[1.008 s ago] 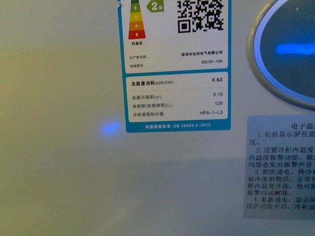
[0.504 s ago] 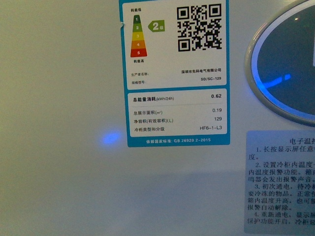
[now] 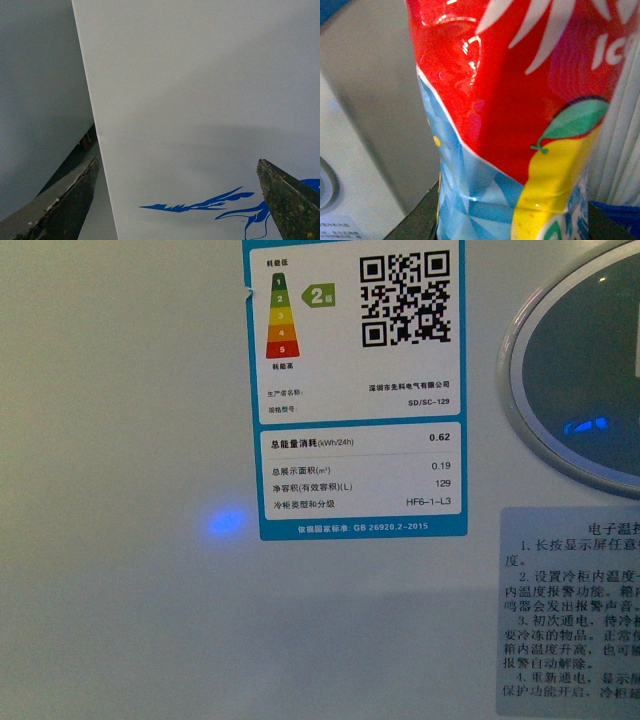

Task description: Put drink in fridge

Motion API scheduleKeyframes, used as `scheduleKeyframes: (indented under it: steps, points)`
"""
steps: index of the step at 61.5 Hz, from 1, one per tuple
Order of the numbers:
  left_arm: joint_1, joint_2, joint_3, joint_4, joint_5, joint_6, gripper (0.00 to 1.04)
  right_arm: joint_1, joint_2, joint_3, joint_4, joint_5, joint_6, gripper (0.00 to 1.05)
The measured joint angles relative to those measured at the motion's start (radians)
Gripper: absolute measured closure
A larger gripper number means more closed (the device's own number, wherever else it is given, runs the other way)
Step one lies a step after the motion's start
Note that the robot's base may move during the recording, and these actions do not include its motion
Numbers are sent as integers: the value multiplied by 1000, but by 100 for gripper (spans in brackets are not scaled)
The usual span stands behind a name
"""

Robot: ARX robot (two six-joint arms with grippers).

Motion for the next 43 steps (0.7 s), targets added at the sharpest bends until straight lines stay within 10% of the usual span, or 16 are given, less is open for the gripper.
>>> scheduleKeyframes:
  steps: [43]
  points:
    - [0, 0, 0, 0, 0, 0, 8, -66, -45, -79, 36, 11, -12, 64]
